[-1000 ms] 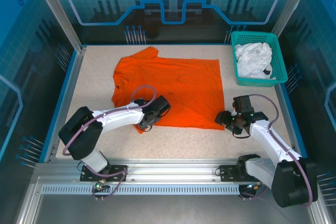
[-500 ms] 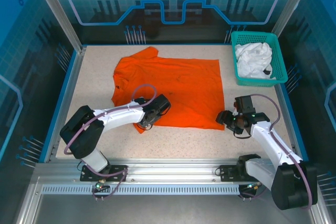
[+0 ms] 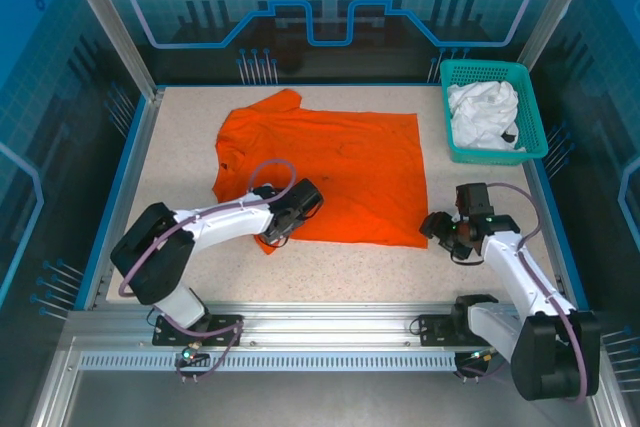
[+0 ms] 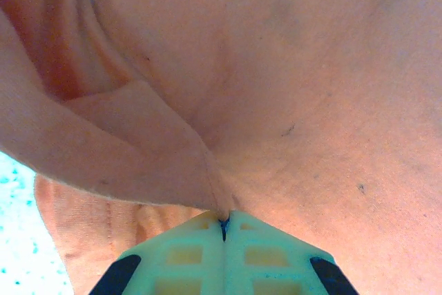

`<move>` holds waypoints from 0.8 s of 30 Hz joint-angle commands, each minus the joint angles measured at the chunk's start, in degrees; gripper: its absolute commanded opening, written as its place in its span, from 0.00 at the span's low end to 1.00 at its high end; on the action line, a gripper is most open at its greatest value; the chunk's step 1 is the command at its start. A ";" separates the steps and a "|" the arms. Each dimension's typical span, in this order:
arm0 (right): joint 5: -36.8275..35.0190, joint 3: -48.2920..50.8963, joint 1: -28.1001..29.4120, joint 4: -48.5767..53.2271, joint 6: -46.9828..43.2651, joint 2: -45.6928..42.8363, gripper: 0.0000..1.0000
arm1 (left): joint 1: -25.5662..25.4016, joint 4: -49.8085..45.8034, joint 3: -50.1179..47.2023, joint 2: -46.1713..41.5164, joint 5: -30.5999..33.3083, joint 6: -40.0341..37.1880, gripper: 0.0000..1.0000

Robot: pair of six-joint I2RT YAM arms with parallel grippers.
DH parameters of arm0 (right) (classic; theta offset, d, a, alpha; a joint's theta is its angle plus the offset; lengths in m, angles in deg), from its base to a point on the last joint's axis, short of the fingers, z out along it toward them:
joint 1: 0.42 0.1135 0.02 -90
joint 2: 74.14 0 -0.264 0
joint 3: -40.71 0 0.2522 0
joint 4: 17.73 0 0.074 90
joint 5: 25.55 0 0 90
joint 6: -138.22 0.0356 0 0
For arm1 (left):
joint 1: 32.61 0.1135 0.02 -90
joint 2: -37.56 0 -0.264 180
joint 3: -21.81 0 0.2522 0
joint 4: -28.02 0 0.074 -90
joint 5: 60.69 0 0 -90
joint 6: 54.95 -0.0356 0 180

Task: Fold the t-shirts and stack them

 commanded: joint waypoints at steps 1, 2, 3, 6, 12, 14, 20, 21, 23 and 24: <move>2.55 -1.51 -1.34 0.96 -0.41 2.10 0.64 | 0.42 -4.04 -1.55 -6.67 1.22 -2.37 0.00; 2.83 -1.80 -1.34 0.84 -0.58 3.08 0.62 | 0.42 -5.11 -2.29 -8.72 1.25 -2.82 0.00; 2.93 -2.00 -1.42 0.76 -0.69 3.93 0.59 | 0.50 -6.15 -3.13 -11.00 1.32 -3.06 0.00; 4.32 -1.92 -1.40 -0.82 -1.17 5.82 0.52 | 0.48 -9.23 -6.92 -18.31 0.65 -3.07 0.00; 6.10 -2.35 -0.23 -2.16 -2.52 10.20 0.42 | 0.47 -15.60 -16.51 -33.58 -2.97 0.02 0.00; 5.26 -2.61 0.98 -1.82 -2.71 11.44 0.41 | 0.50 -18.48 -18.85 -38.40 -3.91 1.21 0.00; 0.03 -2.18 3.80 -0.77 -0.91 12.67 0.40 | 0.55 -26.16 -22.59 -50.33 -4.31 3.08 0.00; -0.31 -2.11 4.12 -0.95 -0.60 12.79 0.39 | 0.57 -26.66 -22.97 -51.46 -4.82 3.07 0.00; -1.07 -2.25 4.61 -1.13 -0.33 13.36 0.39 | 0.52 -27.27 -23.66 -52.71 -5.88 3.07 0.00; -1.49 -2.56 4.79 -0.91 -0.18 13.88 0.37 | 0.59 -27.31 -23.99 -53.10 -6.57 3.07 0.00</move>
